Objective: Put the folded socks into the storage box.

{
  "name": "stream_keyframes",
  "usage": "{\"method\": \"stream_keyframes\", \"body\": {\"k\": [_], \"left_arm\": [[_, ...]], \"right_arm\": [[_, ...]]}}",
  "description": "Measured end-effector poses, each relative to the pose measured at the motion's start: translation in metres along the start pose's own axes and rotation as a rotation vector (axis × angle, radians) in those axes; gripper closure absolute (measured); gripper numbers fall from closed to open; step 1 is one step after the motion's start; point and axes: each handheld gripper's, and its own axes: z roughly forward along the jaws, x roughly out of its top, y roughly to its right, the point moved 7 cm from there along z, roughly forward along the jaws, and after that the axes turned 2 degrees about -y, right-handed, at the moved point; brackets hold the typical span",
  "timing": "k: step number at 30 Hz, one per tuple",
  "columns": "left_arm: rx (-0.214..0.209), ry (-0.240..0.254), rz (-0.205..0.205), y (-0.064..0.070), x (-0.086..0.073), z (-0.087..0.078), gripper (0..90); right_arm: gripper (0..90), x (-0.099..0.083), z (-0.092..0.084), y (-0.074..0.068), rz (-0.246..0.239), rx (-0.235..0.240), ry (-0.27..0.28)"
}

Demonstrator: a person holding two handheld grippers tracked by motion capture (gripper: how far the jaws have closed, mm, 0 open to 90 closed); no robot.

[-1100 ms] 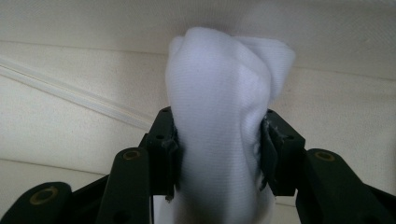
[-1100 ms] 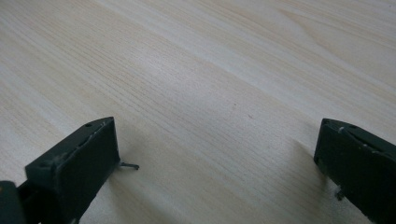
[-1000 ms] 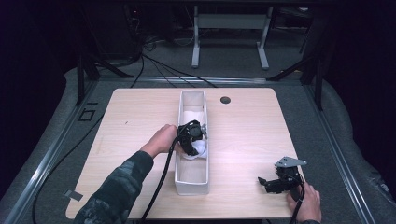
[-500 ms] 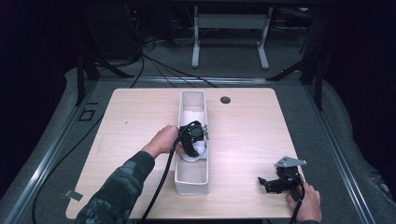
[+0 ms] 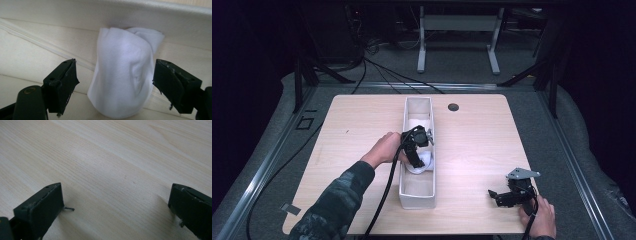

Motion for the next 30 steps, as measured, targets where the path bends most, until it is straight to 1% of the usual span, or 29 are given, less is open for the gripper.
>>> {"method": "stream_keyframes", "body": {"k": [3, 4, 11, 13, 14, 17, 19, 22, 24, 26, 30], "left_arm": [[0.014, 0.015, 0.006, 0.0, 0.002, -0.009, 19.1], [0.026, 0.025, 0.013, 0.0, 0.002, -0.013, 18.6], [0.054, 0.05, -0.003, -0.002, -0.002, -0.035, 14.1], [0.049, 0.063, -0.011, -0.002, -0.005, -0.041, 14.4], [0.061, 0.067, -0.007, -0.003, -0.007, -0.044, 14.5], [0.062, 0.074, -0.017, -0.002, -0.013, -0.052, 13.9], [0.069, 0.096, -0.036, -0.001, -0.016, -0.058, 13.3], [0.075, 0.122, -0.045, -0.001, -0.023, -0.068, 12.2], [0.068, 0.141, -0.048, 0.0, -0.029, -0.075, 12.1], [0.076, 0.149, -0.06, 0.001, -0.036, -0.082, 12.1], [0.101, 0.162, -0.072, 0.004, -0.051, -0.094, 12.3]], "right_arm": [[0.0, 0.0, 0.0, 0.0, -0.001, -0.001, 0.0], [0.0, 0.0, 0.0, 0.0, 0.0, 0.0, 0.0], [0.0, 0.0, 0.0, 0.0, -0.001, 0.0, 0.001], [0.0, 0.0, 0.0, 0.0, 0.0, 0.001, 0.001], [0.0, 0.0, 0.0, 0.0, 0.0, 0.001, 0.0], [0.0, 0.0, 0.0, 0.0, -0.001, 0.0, 0.0], [0.0, 0.0, 0.0, 0.0, 0.0, 0.0, 0.0], [0.0, 0.0, 0.0, 0.0, -0.001, 0.0, 0.0], [0.0, 0.0, 0.0, 0.0, -0.001, -0.001, 0.0], [0.0, 0.0, 0.0, 0.0, -0.001, -0.001, 0.0], [0.0, 0.0, 0.0, 0.0, 0.0, 0.0, 0.0]]}}
